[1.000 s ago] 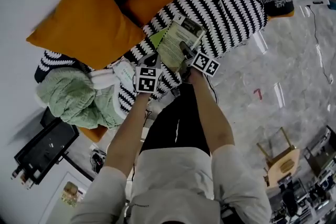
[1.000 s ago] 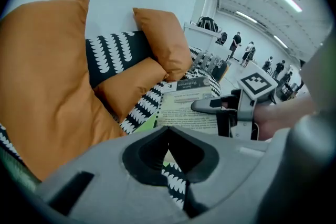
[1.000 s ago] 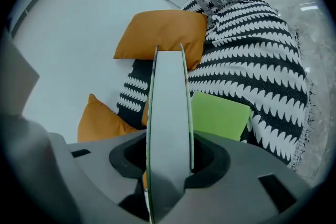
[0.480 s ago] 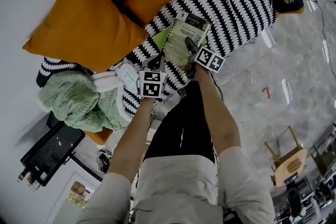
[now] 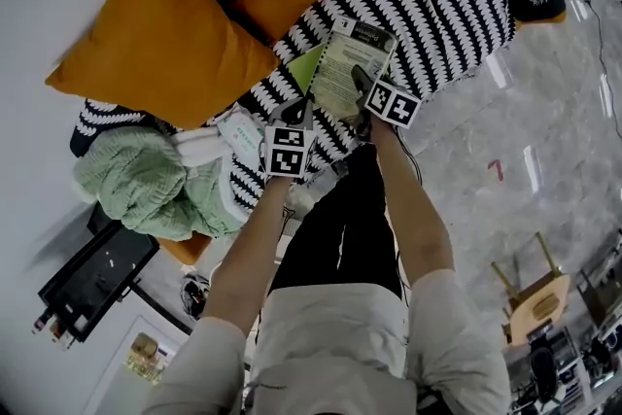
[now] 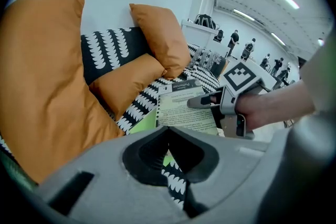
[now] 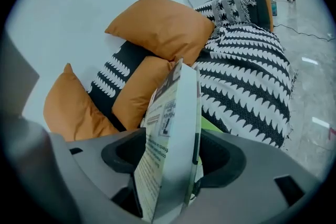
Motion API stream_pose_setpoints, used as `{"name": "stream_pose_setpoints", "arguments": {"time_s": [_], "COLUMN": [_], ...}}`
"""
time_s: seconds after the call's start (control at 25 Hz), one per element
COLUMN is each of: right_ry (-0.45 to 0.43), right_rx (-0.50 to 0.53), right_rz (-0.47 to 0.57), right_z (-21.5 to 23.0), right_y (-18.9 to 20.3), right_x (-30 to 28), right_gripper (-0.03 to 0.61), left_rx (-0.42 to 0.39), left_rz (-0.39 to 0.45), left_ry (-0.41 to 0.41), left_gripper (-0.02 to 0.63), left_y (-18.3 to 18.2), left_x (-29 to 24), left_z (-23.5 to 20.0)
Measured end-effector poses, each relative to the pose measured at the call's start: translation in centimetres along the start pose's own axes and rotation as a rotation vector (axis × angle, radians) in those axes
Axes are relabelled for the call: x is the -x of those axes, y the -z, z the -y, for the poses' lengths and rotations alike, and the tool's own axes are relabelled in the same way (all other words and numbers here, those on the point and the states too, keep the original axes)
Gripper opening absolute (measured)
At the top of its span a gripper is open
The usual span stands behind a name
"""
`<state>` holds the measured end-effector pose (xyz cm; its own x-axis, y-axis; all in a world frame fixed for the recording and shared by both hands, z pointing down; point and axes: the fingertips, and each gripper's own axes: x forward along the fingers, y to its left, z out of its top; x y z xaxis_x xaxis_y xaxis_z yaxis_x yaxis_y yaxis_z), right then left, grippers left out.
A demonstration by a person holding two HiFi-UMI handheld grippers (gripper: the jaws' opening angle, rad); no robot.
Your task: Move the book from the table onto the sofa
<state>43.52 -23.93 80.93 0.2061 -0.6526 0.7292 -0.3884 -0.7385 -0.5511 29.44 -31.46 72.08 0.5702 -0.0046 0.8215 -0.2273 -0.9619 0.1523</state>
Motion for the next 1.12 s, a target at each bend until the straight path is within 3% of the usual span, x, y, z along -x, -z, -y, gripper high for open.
{"name": "stream_pose_setpoints", "arguments": {"time_s": [0.56,0.92,1.12], "right_ry": [0.0,0.018,-0.009], "right_rx": [0.108,0.354,0.489], "right_rz": [0.012,-0.027,-0.014], "right_z": [-0.9,-3.0,-6.4], "right_y": [-2.0,-4.1,-4.4], "right_x": [5.1,12.2,16.1], "right_gripper": [0.268,0.268,0.268], "left_rx": [-0.032,-0.045,0.033], "left_rz": [0.005,0.071,0.11], "left_ry": [0.005,-0.006,-0.013], "left_gripper": [0.009,0.009,0.009], "left_y": [-1.3,-4.1,-4.9], "left_x": [3.0,6.7,9.4], "left_z": [1.1,2.4,4.0]}}
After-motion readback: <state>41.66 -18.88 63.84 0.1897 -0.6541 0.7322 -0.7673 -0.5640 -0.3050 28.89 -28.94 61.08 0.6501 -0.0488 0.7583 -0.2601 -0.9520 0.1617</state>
